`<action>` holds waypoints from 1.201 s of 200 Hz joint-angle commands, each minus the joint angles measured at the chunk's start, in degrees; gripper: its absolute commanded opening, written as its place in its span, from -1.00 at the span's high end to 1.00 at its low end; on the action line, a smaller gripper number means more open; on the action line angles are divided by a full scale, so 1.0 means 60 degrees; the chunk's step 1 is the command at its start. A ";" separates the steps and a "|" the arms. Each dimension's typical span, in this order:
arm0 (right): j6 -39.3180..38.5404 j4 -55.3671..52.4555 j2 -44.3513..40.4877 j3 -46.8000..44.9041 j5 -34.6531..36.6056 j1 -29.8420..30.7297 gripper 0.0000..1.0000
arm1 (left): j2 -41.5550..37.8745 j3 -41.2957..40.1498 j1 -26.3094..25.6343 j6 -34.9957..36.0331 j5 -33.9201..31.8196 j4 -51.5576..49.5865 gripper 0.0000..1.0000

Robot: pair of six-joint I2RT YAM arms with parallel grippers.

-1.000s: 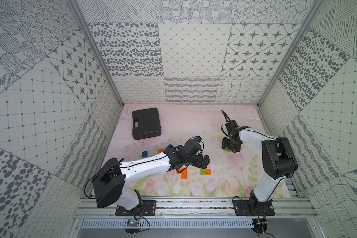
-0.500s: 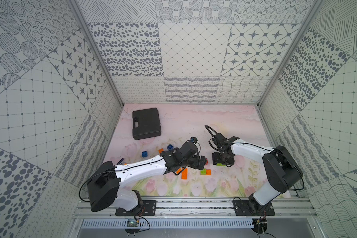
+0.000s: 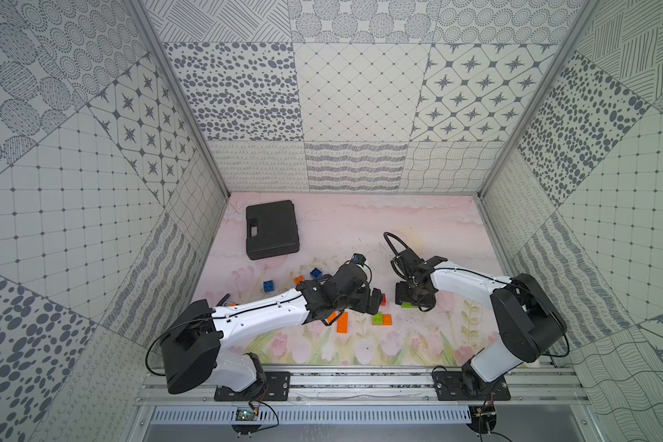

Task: Assemble the number 5 with lego
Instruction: Move the lego brick at the center of the board, then pick up the lego brick from the center of the board.

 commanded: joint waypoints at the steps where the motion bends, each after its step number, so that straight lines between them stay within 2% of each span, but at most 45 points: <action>1: 0.0149 0.0035 0.0094 -0.0390 -0.0224 -0.0016 -0.47 | 0.0012 0.0059 -0.0024 -0.0015 -0.0099 0.0236 -0.98; 36: 0.0123 0.0119 -0.0067 -0.0491 -0.0479 -0.0007 -0.43 | 0.0054 0.0108 -0.0020 0.0020 -0.0047 0.0249 -0.97; 51: 0.0090 0.0128 -0.0125 -0.0479 -0.0554 -0.0015 -0.33 | 0.0070 0.0124 -0.0019 0.0014 -0.0033 0.0249 -0.98; 162: 0.0362 -0.0895 -0.1867 -0.0292 -0.0618 0.0214 -0.32 | -0.0070 0.0029 -0.0031 -0.0145 -0.0350 0.0286 -0.98; 204: 0.1054 -0.0939 -0.2443 -0.0288 -0.0936 0.0921 -0.31 | -0.0622 -0.0518 -0.0017 -0.0464 -0.1010 0.0466 -0.98; 240: 0.1679 -0.0917 -0.2206 0.0066 -0.0754 0.1948 -0.31 | -0.1440 -0.1325 -0.0021 -0.0884 -0.1640 0.0664 -0.98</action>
